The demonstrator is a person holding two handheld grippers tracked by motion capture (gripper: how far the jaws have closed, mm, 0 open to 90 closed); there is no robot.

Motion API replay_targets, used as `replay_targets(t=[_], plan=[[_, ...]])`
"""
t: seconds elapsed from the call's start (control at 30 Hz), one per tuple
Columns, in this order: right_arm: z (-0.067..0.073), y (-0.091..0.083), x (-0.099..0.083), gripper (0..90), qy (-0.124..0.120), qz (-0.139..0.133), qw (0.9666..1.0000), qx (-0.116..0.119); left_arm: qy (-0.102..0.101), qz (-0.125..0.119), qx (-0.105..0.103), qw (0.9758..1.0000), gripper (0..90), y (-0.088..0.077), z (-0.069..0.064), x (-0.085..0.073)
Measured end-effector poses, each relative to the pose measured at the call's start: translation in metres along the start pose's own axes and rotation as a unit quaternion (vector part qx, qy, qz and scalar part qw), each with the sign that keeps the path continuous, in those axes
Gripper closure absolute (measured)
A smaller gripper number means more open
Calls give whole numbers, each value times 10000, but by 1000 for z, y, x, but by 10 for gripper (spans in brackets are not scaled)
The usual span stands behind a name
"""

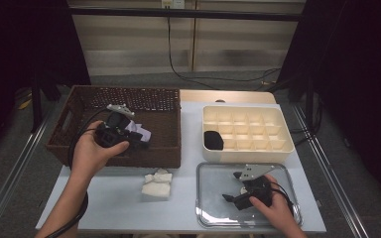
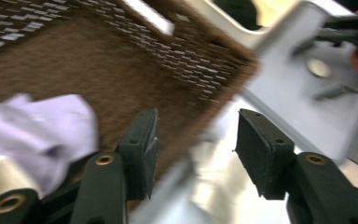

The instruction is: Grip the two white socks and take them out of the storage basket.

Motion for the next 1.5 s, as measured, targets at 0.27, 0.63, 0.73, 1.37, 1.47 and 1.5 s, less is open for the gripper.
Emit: replay_targets(t=[0.27,0.63,0.73,1.37,1.47,1.5], plan=[[0,0,0,138,1,-2,10000,1,-272,-46,435,9987,410,-1,41,-6],[0,0,0,138,1,-1,10000,0,-773,-67,859,9933,384,6,88,-18],[0,0,0,138,0,-1,10000,1,-888,-105,971,9912,381,7,98,-19],[0,0,0,138,5,4,10000,8,-1233,246,1262,9840,371,20,129,-33],[0,0,0,138,9,4,10000,4,-1267,424,1396,9812,368,21,131,-37],[0,0,0,138,15,4,10000,6,-1293,538,1403,9802,371,22,132,-40]])
Point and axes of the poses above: each handheld gripper's, and its own axes: y roughly forward along the jaws, x roughly out of its top, z roughly to its left, the point moved 9 cm from there along y, roughly forward along the jaws, and after that the axes turned 1 degree about -x, right-handed, at the moved point
